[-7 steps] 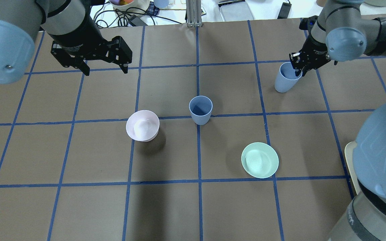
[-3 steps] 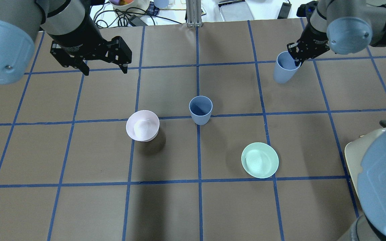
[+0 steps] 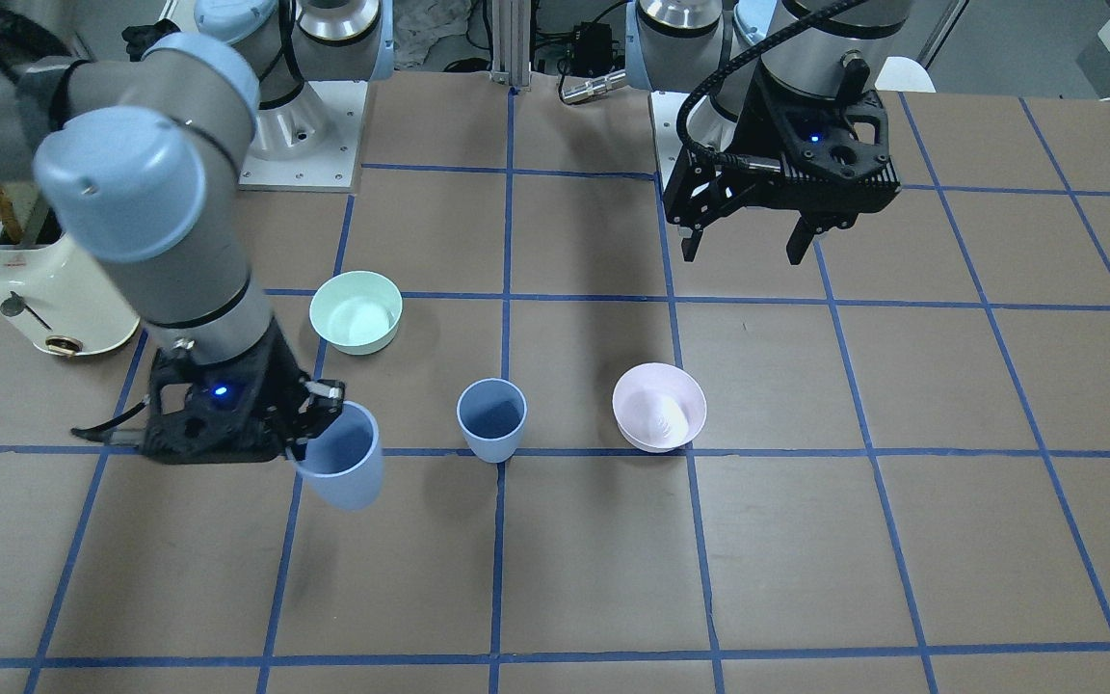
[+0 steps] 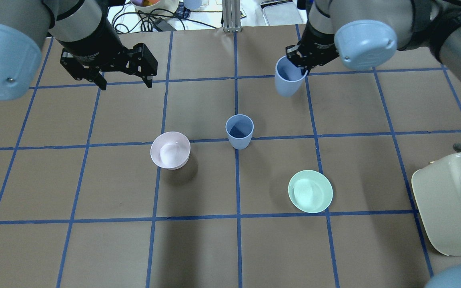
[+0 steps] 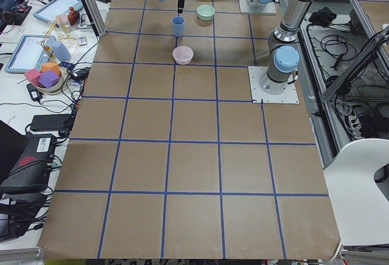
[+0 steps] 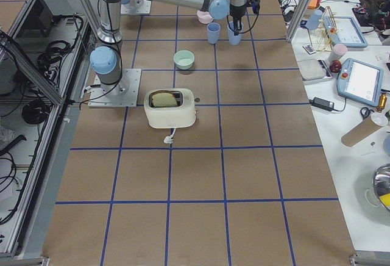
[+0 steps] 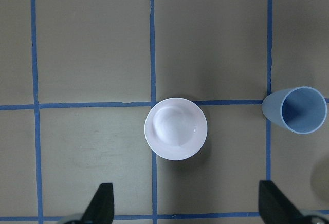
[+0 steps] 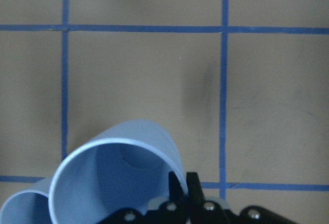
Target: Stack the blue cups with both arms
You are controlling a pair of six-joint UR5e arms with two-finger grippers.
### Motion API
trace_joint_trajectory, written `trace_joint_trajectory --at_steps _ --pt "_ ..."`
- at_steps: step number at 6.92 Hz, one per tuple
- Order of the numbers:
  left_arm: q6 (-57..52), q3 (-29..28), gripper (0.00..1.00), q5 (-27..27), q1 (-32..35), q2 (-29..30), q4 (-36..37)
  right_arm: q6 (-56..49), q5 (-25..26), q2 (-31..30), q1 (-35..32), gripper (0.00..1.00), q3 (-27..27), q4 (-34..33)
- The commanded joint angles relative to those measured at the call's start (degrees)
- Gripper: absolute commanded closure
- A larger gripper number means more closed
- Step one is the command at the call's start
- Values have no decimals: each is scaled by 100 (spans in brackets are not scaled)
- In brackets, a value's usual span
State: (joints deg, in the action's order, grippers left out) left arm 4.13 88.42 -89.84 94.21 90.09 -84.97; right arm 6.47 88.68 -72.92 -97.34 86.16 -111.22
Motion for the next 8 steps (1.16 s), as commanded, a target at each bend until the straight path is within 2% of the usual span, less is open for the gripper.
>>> trace_joint_trajectory --at_steps 1,3,8 --pt "0 0 0 -7 1 0 7 1159 61 -161 -846 100 32 144" --pt "0 0 0 -7 1 0 -2 1602 52 -92 -1172 100 67 180" --pt "0 0 0 2 1 0 7 1515 79 23 -1173 100 234 171"
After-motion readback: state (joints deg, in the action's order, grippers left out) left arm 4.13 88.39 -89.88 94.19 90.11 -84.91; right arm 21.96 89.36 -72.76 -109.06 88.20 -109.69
